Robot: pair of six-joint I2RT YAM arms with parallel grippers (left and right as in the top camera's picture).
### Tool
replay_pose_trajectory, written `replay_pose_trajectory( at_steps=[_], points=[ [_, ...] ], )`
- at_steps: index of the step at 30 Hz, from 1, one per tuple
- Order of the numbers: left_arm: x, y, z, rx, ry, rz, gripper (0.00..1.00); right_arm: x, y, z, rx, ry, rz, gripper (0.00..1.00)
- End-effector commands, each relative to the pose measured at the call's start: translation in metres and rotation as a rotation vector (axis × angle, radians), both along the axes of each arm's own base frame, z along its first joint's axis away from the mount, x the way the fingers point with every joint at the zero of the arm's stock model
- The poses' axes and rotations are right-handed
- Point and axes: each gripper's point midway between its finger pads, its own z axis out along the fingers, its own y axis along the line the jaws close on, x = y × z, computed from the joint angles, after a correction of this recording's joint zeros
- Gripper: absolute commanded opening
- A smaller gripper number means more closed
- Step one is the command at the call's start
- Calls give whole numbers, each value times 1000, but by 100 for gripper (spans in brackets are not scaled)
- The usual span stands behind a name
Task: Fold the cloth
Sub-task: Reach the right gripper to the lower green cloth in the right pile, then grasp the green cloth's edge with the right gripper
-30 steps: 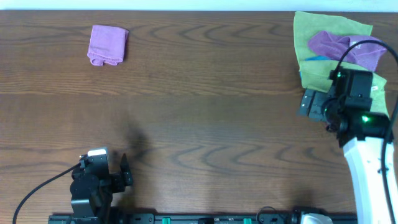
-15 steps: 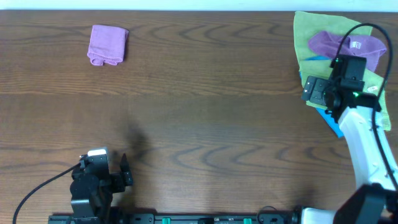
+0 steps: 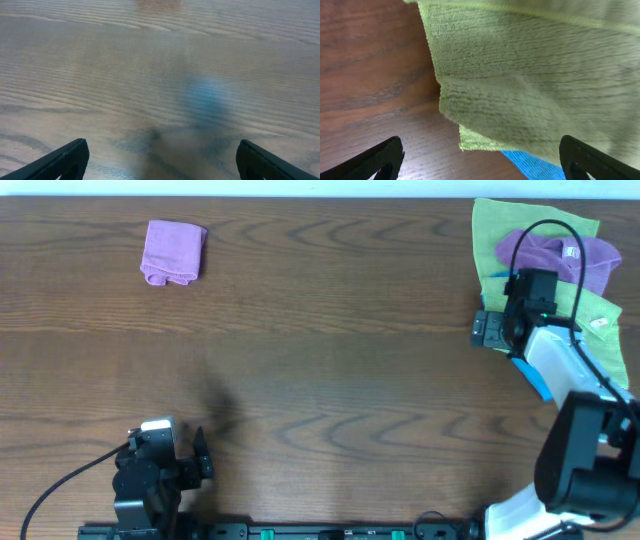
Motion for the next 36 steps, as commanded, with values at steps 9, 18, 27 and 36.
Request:
replay_pose_trajectory(
  at_steps=[9, 18, 27, 36],
  points=[
    [0, 1, -2, 10, 3, -2, 95, 22, -10, -8, -14, -55, 2, 86],
    [0, 1, -2, 10, 3, -2, 95, 25, -20, -11, -8, -74, -17, 81],
    [0, 1, -2, 10, 3, -2, 95, 25, -20, -27, 38, -61, -14, 77],
    [0, 1, -2, 10, 3, -2, 95, 27, -22, -26, 26, -67, -19, 12]
  ],
)
